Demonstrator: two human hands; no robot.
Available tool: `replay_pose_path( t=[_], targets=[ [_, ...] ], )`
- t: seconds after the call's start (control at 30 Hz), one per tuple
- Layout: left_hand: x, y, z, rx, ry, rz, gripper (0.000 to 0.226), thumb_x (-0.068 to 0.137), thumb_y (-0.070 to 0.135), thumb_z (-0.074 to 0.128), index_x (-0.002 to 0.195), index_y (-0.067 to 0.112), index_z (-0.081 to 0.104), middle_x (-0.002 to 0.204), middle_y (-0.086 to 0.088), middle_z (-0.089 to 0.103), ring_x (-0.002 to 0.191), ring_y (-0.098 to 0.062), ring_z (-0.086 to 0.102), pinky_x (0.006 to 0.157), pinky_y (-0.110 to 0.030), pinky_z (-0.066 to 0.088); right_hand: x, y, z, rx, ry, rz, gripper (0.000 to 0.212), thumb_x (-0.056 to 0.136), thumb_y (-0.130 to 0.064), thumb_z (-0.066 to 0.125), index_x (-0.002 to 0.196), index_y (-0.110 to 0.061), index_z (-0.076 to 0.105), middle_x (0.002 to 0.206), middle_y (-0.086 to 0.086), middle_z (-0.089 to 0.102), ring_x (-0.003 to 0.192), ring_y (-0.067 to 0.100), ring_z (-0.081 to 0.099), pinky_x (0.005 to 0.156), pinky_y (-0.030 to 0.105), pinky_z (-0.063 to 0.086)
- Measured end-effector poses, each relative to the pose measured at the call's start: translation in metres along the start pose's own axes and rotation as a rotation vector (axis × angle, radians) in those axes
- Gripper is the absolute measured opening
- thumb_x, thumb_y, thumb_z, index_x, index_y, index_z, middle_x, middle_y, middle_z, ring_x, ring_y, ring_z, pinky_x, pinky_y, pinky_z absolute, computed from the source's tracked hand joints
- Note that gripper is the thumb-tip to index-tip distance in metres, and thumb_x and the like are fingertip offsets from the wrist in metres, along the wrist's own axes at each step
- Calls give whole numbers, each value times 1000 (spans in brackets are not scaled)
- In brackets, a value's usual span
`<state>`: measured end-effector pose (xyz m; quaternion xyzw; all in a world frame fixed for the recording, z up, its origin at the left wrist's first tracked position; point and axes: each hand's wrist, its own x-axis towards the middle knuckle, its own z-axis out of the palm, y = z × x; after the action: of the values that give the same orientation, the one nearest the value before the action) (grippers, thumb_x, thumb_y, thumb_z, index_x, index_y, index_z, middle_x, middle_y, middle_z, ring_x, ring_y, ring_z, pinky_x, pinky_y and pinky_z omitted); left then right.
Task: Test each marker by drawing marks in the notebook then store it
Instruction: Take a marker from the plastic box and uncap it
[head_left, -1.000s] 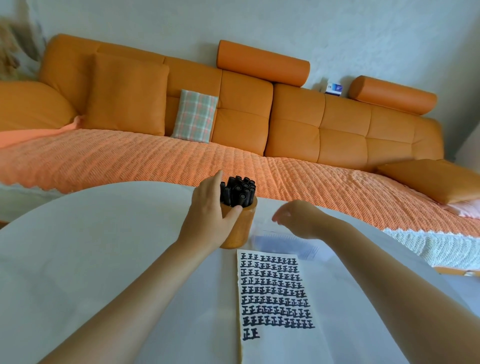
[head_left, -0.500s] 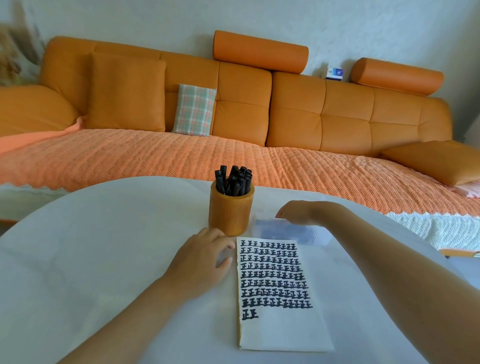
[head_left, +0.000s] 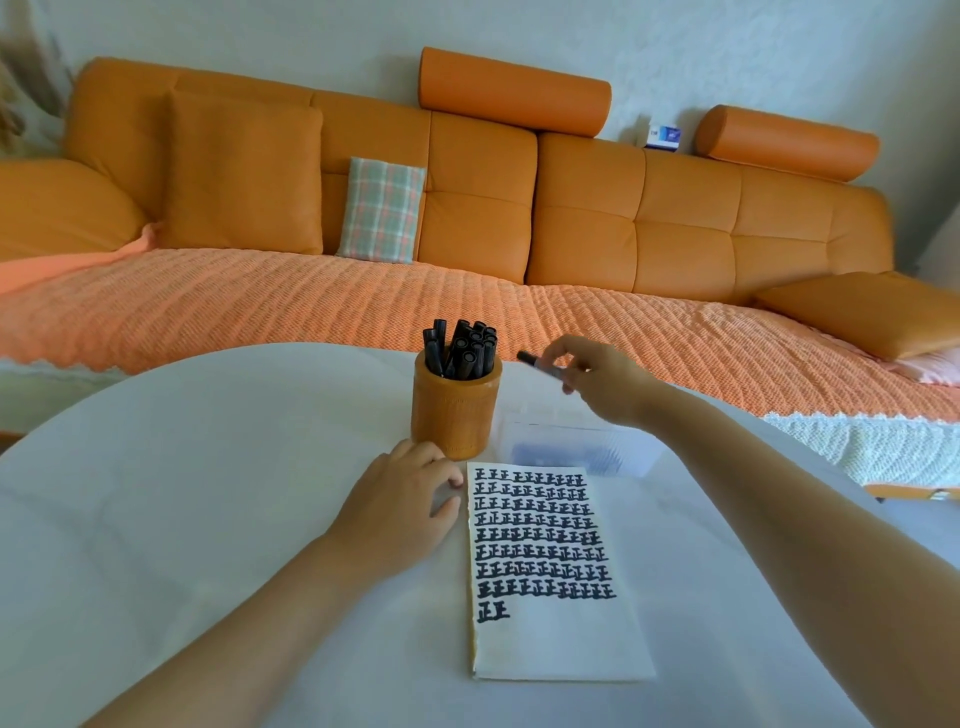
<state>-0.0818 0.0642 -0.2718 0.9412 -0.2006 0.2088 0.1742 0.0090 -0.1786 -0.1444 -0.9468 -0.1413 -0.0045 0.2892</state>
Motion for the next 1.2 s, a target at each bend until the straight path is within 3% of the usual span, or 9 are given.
replay_pose_path(
  t=[0.1,0.23,0.3,0.47,0.73,0.87,0.97,1.1,1.2],
  targets=[
    [1,4,-6,-53,9,-29,14,92,36,52,103,31,60,103,15,58,93,-7,50,76,-20,45,-27,-9,-8,196,25,-28,39,98,-3,42,92,-26,73,91,7,66,62,18,53,55,29,43],
    [7,17,-19,-181,57,-62,12,94,33,53,104,30,58,101,17,55,96,-5,50,75,-18,45,-72,-17,-10,205,38,-94,64,84,15,37,119,-28,70,87,-3,70,60,3,58,57,28,50],
    [9,27,-27,-251,73,-51,15,94,30,54,108,28,59,101,17,55,96,-2,50,76,-16,44,-91,-18,-6,125,48,-147,51,90,7,51,120,-32,68,87,-12,68,54,0,58,48,19,45],
    [5,54,-40,-363,47,-42,19,98,31,50,114,30,59,104,19,57,96,0,54,72,-9,39,-122,-11,9,-139,138,-343,26,86,-28,75,111,-36,73,75,-21,64,64,-4,56,60,10,39],
    [-13,74,-47,-324,-3,-39,21,93,40,57,114,40,57,91,28,53,88,2,54,64,-15,44,-129,-6,33,-417,340,-515,16,82,-43,64,86,-33,75,75,-7,50,67,18,52,53,25,31],
    [-16,72,-43,-262,29,-29,19,93,32,60,112,30,62,89,23,53,84,-3,54,67,-20,47,-130,-4,43,-323,208,-501,16,91,-33,60,97,-20,68,97,-2,55,82,21,55,74,35,46],
    [-17,74,-42,-239,17,1,17,94,30,58,111,29,62,92,23,52,85,0,51,66,-15,42,-135,-2,51,-240,77,-449,19,98,-31,50,107,-19,60,99,-2,57,80,24,58,69,44,50],
    [-20,74,-43,-262,-12,23,14,94,35,57,103,25,62,92,16,57,85,-4,53,68,-25,50,-137,-3,56,-383,57,-483,45,96,-59,29,115,-32,60,91,-9,62,76,17,60,59,37,48],
    [-21,72,-43,-241,-25,53,17,94,38,55,100,23,61,91,13,58,86,-4,52,69,-29,50,-134,-4,58,-374,36,-491,45,98,-52,29,107,-27,64,89,-8,64,78,18,60,61,37,48]
  ],
)
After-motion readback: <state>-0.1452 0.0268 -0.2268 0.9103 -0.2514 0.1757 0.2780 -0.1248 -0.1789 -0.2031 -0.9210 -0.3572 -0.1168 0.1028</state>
